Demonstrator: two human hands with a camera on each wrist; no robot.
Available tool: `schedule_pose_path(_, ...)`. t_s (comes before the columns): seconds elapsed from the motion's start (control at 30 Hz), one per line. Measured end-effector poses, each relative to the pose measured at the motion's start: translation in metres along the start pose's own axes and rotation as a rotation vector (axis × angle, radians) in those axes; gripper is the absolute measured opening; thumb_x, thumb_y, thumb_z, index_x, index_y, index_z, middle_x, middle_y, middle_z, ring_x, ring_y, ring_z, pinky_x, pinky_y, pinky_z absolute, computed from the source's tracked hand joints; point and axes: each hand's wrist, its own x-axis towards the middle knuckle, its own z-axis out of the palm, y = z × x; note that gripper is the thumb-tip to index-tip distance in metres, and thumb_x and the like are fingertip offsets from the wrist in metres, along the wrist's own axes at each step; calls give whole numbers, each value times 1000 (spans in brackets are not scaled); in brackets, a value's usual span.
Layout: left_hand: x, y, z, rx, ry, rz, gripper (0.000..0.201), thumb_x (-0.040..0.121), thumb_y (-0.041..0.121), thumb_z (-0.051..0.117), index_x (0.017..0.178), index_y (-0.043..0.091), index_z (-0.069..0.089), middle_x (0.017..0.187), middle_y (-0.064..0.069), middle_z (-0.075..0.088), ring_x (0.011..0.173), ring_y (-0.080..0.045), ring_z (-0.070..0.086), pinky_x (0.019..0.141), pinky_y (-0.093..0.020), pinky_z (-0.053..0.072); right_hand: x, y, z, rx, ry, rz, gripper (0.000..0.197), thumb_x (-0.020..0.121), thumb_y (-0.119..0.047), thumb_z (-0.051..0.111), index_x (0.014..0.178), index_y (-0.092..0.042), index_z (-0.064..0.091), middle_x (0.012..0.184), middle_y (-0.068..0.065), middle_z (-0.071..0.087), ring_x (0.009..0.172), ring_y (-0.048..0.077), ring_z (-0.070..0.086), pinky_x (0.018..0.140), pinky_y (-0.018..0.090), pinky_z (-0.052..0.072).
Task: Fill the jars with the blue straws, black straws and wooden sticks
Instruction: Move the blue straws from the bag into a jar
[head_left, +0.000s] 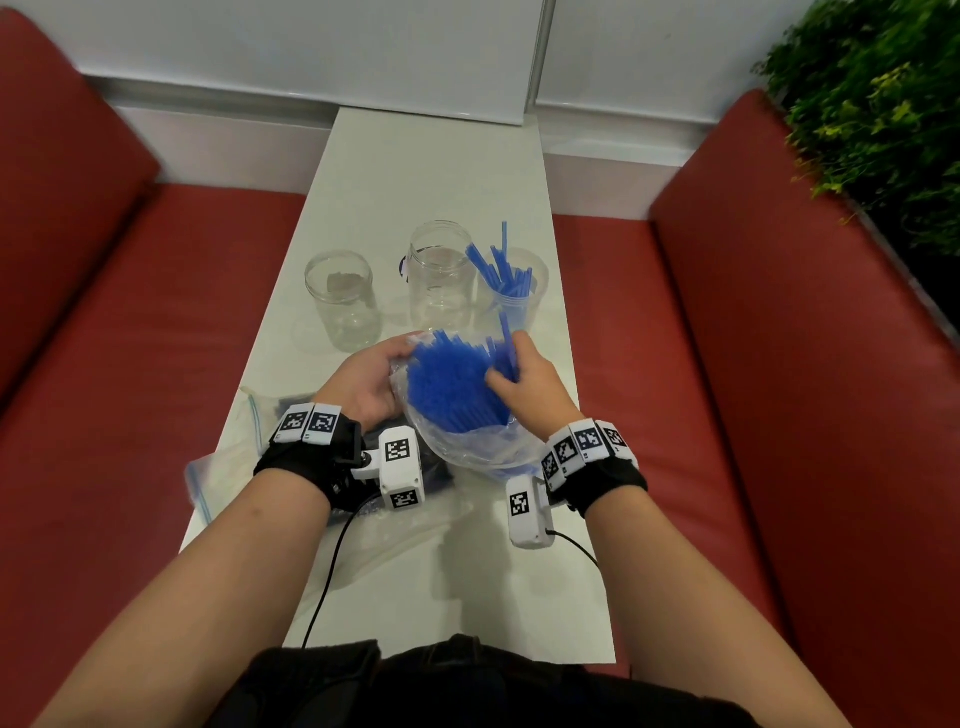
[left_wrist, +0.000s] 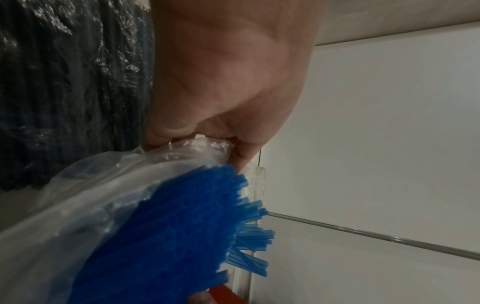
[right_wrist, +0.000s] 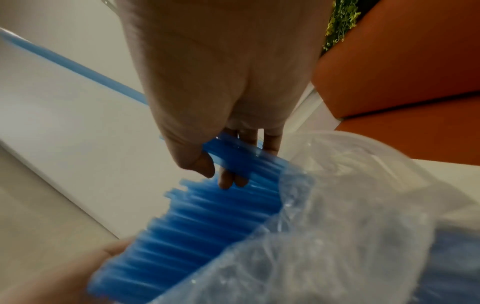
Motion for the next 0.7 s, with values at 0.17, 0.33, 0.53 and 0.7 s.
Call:
schedule_pose_path(0.17,3,2,-2,23,36,2,39,94,11,52,132,11,59,132,-14,61,122,-32,58,102,-52,45,-4,7,8,-159,-115,88,17,89,-7,61,104,-13,55,102,9,65,85,22,59,66,20,39)
schedule_pose_path(0.33,3,1,-3,6,42,0,37,95,11,52,132,11,60,130,-15,62,123,-33,57,107,-53,40,-2,6,8,-160,-132,64,13,103,-22,54,98,-11,57,95,7,63,86,23,57,73,30,40)
schedule_pose_path(0.53,2,3,-2,-23,42,4,36,93,11,53,128,10,62,127,-16,64,119,-33,59,106,-51,41,12,-18,0,217,82,-26,17,104,-34,50,104,-19,56,78,-5,62,75,10,62,85,38,55)
schedule_pose_path(0.7,1,4,0,-15,33,3,37,94,11,50,130,10,61,125,-17,65,101,-30,66,90,-45,53,8,-25,-1,235,-130,18,4,104,-20,53,104,-18,57,89,0,60,82,15,58,97,52,53)
